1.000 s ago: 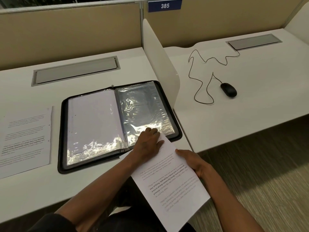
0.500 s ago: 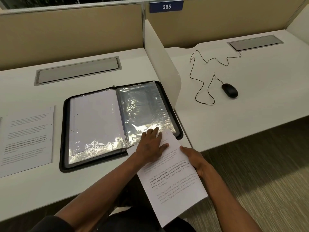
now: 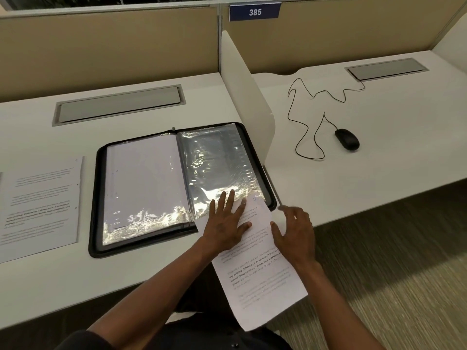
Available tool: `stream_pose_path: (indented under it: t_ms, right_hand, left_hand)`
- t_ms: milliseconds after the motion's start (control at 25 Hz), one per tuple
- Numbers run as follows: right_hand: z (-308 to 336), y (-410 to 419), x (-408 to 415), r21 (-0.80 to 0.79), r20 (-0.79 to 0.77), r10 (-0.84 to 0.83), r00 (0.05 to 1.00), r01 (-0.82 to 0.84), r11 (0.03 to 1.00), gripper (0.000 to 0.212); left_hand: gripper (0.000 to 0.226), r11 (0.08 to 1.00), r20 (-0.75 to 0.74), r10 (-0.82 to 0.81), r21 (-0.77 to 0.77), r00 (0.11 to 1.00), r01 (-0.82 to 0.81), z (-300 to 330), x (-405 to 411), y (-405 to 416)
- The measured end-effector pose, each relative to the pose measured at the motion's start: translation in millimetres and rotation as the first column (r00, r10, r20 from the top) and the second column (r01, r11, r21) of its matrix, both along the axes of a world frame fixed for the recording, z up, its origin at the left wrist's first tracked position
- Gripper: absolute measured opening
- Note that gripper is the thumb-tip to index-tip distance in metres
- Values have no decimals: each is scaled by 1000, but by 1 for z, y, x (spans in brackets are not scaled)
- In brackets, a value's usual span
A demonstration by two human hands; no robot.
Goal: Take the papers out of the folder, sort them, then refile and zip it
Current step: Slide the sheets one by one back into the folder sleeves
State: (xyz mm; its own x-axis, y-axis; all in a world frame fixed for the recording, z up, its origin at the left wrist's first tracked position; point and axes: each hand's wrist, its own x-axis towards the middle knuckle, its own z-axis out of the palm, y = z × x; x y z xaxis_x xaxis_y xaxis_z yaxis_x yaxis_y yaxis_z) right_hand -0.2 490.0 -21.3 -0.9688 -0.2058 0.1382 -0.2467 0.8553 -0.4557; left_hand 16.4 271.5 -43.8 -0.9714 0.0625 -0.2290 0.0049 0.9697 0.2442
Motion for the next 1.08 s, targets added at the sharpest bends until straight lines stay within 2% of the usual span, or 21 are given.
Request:
stream_pose_path:
  t_ms: [40,80,160,240,360,520,720,960,1080]
  right_hand:
    - [0,-7,-1,11,-105,89,990,-89,996,35]
    - [-2,-15,-3,27,-140,201,969,-199,980,32]
    - [-9,-30,-7,107,-110,382,918,-371,922,32]
    - [-20,-36,-13,155,-32,456,889,-446,881,42]
    - [-31,-37,-14,203,86,473,877,-481,853,56]
    - [-39,-39,-11,284,94,426,900,-435,855,60]
    - [-39,-42,-9,287,147,376,915,-403,869,64]
    - [-34,-44,-10,262,189,375,908,-415,872,64]
    - [-31,-45,-10,306,172,354,919,-392,868,66]
  left_hand:
    - [76,1000,-10,0,-5,1000,0,-2,0,-1]
    - [75,1000,-17,0,-7,1000,0,-3,0,-2]
    - [69,1000,-17,1,3,1000,-1,-3,0,-2]
    - [62,1000,-28,-8,18,1000,8,-1,0,-1]
    - [63,1000,-136,4,-20,991,-7,1,8,-1]
    - [84,974,-254,204,-40,945,-221,-4,41,0]
    - [97,936,-243,335,-27,911,-351,-13,76,-3]
    - [87,918,-205,387,-6,899,-397,-16,69,-13]
    - [83,912,-200,402,4,893,-410,-18,67,-18]
